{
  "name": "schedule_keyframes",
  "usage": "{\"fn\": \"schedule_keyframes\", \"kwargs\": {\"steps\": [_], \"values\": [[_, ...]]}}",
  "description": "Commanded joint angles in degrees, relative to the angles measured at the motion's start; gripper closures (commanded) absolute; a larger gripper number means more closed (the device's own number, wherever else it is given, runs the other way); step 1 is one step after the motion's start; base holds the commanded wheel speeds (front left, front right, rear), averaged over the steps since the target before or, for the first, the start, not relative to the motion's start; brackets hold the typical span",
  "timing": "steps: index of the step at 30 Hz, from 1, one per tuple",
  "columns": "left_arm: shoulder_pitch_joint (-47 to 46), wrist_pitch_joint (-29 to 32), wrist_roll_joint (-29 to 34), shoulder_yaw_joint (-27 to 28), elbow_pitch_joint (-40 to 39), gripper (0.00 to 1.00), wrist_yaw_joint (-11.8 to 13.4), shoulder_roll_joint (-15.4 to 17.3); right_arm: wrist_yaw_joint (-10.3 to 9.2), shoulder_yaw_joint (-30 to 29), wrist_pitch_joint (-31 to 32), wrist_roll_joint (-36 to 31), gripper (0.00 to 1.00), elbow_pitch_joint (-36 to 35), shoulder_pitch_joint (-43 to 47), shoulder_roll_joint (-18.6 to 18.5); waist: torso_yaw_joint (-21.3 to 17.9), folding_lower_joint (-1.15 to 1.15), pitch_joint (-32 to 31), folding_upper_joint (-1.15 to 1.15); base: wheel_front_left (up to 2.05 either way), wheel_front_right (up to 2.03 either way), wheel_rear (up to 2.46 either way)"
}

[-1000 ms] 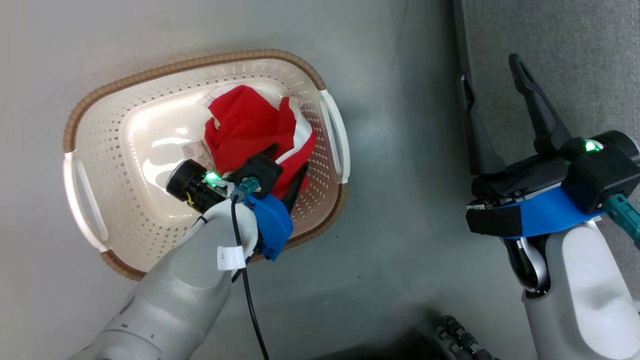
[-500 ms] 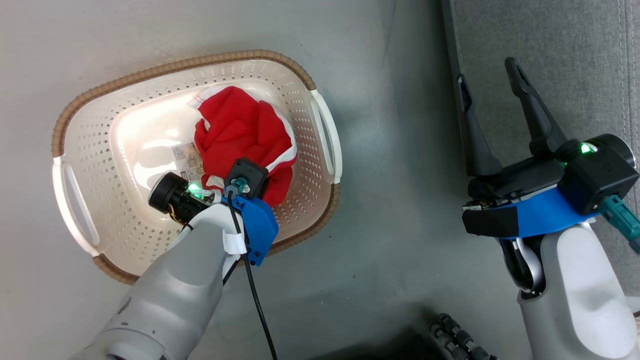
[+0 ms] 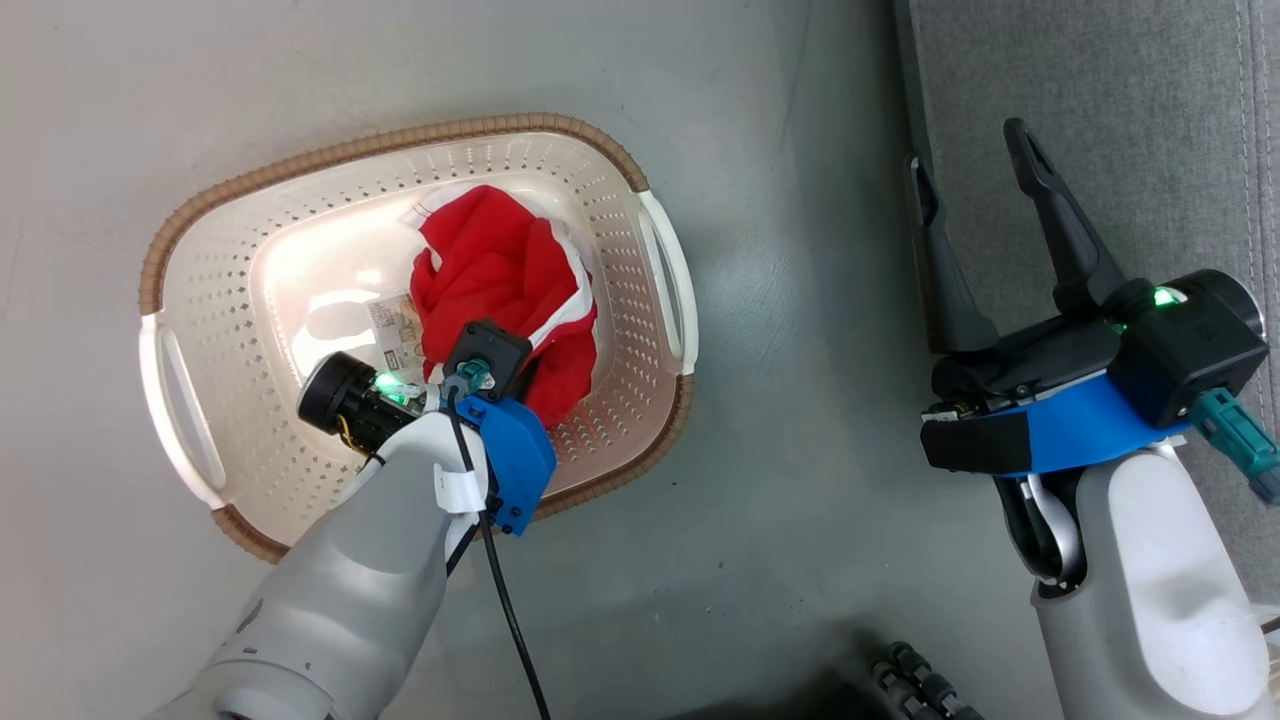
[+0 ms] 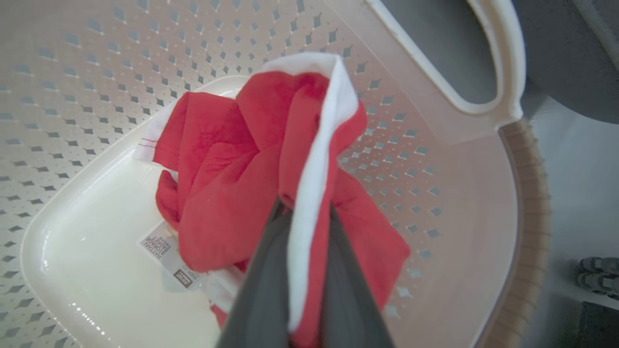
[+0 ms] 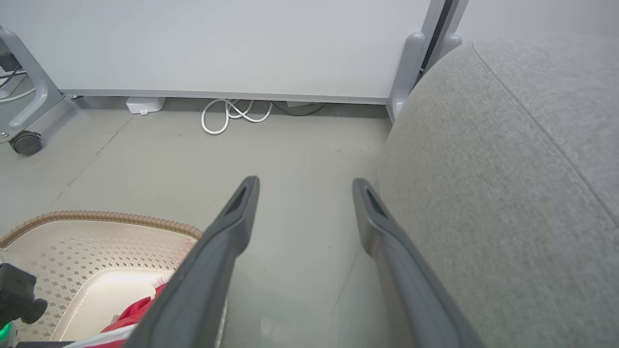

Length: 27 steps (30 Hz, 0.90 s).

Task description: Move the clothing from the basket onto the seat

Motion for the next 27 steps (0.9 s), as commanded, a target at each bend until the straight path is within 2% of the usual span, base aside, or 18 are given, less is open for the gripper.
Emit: {"fn": "schedule_keyframes", "kwargs": {"steps": [1, 7, 12, 27], "values": [[0.14, -0.34, -0.5, -0.07, 0.08, 1.0, -0.39, -0.07, 0.01, -0.01, 0.21, -0.18, 0.0, 0.23, -0.95, 0.2, 0.23, 0.0, -0.52, 0.0, 0.0, 0.0, 0.0], [1.27, -0.94, -2.1, 0.38, -0.77, 1.0, -0.47, -0.12, 0.01, 0.23, -0.2, 0.37, 0.0, 1.35, -0.46, 0.2, 0.94, 0.0, -3.99, 0.0, 0.0, 0.0, 0.0], [3.15, -1.57, -3.59, 0.77, -3.1, 1.0, -0.75, -0.12, 0.01, -0.16, -0.12, 0.52, 0.0, 2.69, 1.27, -0.29, 1.99, 0.0, -9.24, 0.0, 0.0, 0.0, 0.0], [9.29, -1.74, -5.43, -1.2, -18.94, 1.0, -0.94, -0.1, 0.01, -0.61, 3.01, 1.03, 0.0, 6.53, 9.64, -2.31, 8.14, 0.0, -31.27, 0.0, 0.0, 0.0, 0.0]]}}
